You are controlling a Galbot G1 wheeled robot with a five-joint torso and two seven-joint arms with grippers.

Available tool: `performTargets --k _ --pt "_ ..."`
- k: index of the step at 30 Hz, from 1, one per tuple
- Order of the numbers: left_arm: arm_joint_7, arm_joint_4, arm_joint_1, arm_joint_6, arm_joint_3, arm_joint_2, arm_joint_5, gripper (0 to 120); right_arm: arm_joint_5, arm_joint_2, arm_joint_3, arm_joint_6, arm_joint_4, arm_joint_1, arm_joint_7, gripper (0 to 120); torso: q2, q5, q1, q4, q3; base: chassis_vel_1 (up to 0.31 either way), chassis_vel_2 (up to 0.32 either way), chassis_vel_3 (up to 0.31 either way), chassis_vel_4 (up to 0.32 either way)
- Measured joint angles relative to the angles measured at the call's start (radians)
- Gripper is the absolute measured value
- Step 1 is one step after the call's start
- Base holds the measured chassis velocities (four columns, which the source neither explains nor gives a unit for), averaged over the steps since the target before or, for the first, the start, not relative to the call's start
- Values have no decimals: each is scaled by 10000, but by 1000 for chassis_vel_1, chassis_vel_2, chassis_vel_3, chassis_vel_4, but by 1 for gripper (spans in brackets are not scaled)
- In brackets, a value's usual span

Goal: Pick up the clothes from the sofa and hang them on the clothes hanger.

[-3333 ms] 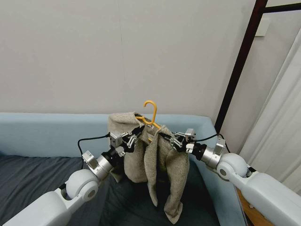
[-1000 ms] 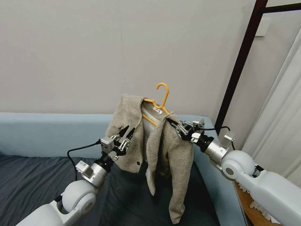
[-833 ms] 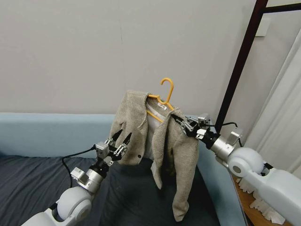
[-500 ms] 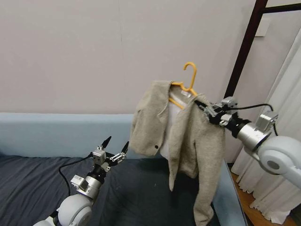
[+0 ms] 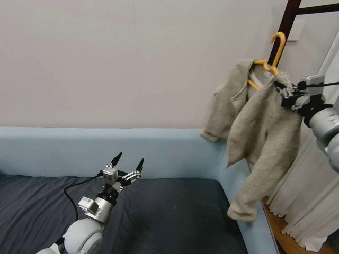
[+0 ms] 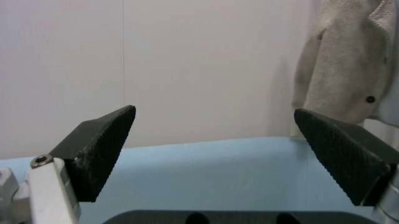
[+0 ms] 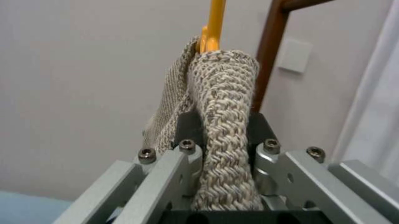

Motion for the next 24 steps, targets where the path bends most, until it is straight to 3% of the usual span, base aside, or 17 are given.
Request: performTargets --k 11,22,24 --pt "-4 -68 -60 -32 -2 -116 49 100 -155 -794 -2 -192 -1055 433 197 10 0 1 0 -1 0 0 0 0 0" --pt "40 64 -314 -35 200 -116 40 100 -161 -342 -326 150 -2335 519 581 10 0 0 0 1 1 0 0 0 0" --pt "56 133 -403 -35 238 -110 30 100 -220 13 -588 167 -2914 800 581 10 1 0 0 -1 1 0 0 0 0"
